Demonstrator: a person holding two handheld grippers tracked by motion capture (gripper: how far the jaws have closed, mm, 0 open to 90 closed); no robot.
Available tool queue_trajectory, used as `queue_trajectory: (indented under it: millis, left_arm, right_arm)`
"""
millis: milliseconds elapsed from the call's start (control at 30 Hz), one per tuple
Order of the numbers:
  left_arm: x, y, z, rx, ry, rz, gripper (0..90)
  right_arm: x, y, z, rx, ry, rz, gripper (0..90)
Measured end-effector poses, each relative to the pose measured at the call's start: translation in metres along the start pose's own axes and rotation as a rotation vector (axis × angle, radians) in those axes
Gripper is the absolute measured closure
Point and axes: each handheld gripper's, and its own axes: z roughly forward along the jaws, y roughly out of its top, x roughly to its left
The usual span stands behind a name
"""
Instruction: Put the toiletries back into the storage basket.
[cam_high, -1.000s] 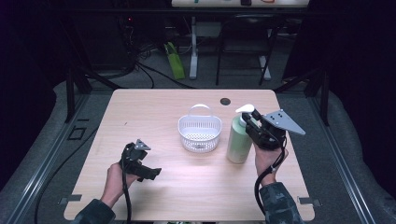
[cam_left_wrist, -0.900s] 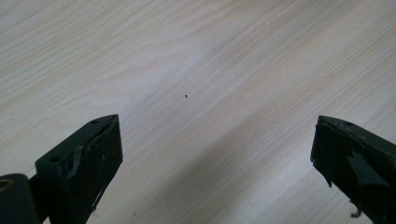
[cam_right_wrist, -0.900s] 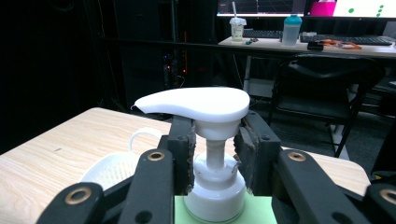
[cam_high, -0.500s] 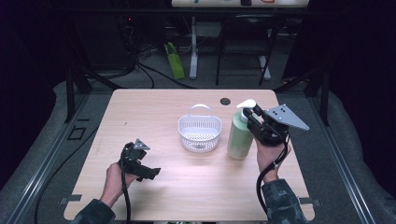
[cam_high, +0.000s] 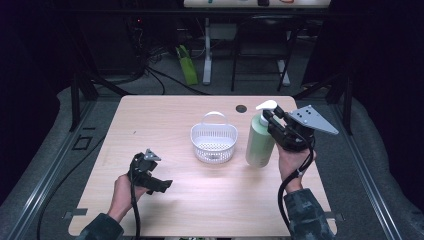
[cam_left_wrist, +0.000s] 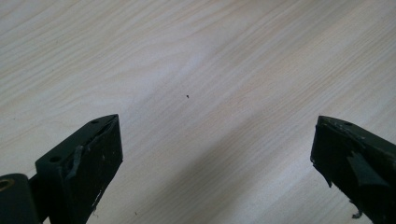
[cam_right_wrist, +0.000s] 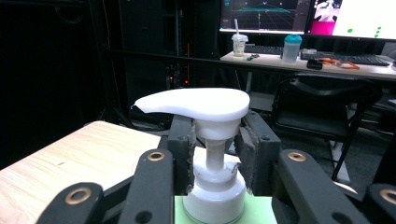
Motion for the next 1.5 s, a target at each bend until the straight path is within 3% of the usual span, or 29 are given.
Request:
queue_trajectory:
  millis: [1500]
  left_arm:
    - [0.000,0.003,0.002,0.000,-0.007,0.006,2.4]
  right_arm:
    - [0.005,0.038,0.007,-0.028,0.034,-0.022,68.0]
